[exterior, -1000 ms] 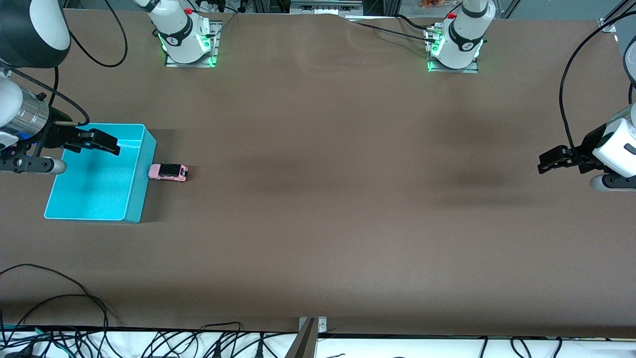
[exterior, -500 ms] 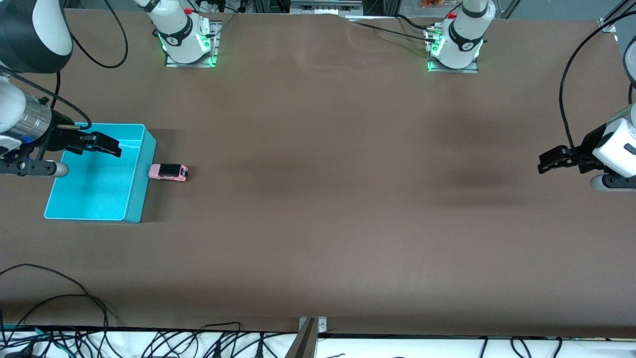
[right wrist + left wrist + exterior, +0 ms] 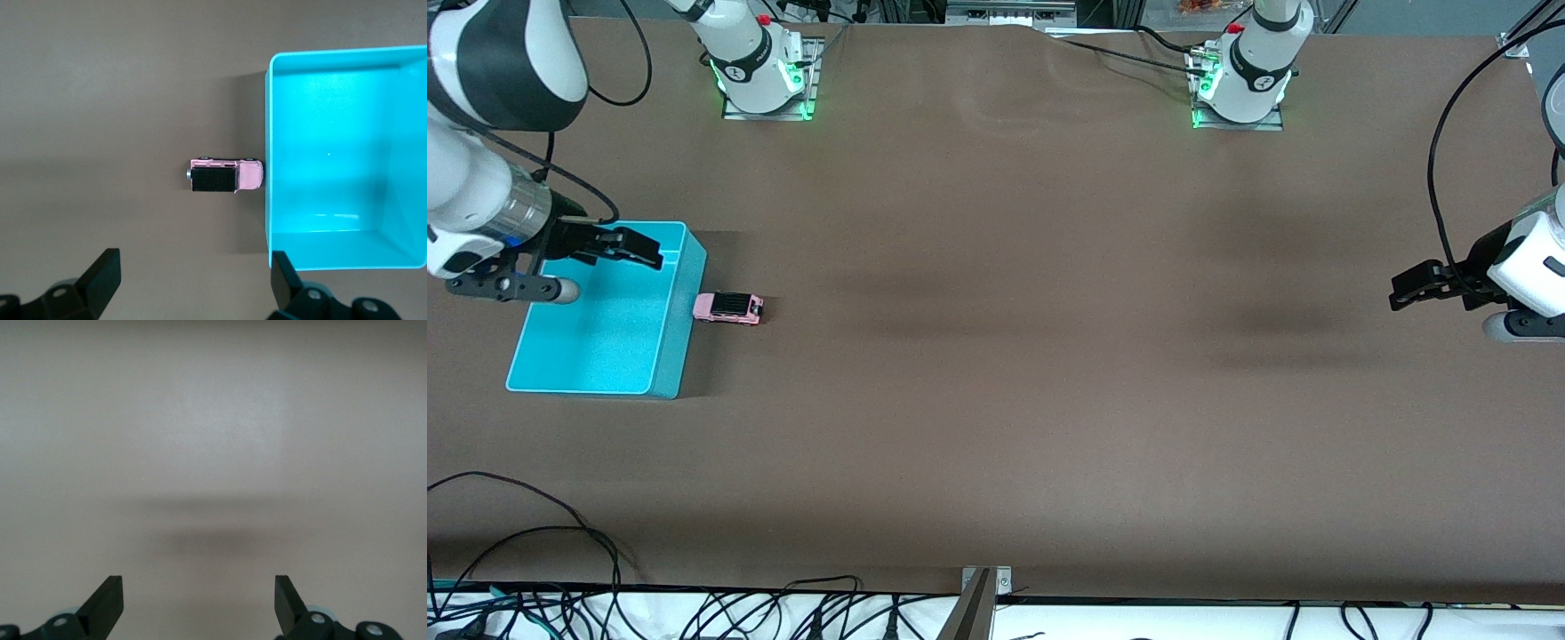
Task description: Wind and store pink jeep toy
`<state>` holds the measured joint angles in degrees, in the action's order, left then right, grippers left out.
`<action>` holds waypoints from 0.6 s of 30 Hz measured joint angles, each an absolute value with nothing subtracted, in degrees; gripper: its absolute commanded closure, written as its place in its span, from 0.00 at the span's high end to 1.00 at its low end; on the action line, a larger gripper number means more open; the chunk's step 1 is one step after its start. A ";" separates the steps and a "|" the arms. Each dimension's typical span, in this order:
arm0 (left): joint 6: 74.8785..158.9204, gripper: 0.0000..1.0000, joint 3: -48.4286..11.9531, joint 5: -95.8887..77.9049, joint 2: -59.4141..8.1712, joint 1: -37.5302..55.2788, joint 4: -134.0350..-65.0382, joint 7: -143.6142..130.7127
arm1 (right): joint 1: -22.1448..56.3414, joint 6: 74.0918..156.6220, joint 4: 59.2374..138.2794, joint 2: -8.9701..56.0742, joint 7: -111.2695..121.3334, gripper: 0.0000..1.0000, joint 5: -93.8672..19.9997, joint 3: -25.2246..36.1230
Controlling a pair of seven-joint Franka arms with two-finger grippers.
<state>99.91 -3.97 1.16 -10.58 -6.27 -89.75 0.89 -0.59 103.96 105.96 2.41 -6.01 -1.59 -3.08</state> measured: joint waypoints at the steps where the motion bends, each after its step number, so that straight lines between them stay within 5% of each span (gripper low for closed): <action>1: 99.91 1.00 -3.97 1.16 -10.58 -6.27 -89.75 0.89 | -0.58 105.05 107.32 1.65 -6.01 1.00 -1.60 -3.09; 18: 99.91 1.00 -3.97 1.16 -10.59 -6.27 -89.86 0.89 | -0.58 116.74 122.79 -5.81 -6.01 1.00 -1.60 -3.56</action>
<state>99.91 -3.97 1.16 -10.59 -6.27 -89.86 0.89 -0.58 116.74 122.79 -5.81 -6.01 -1.60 -3.56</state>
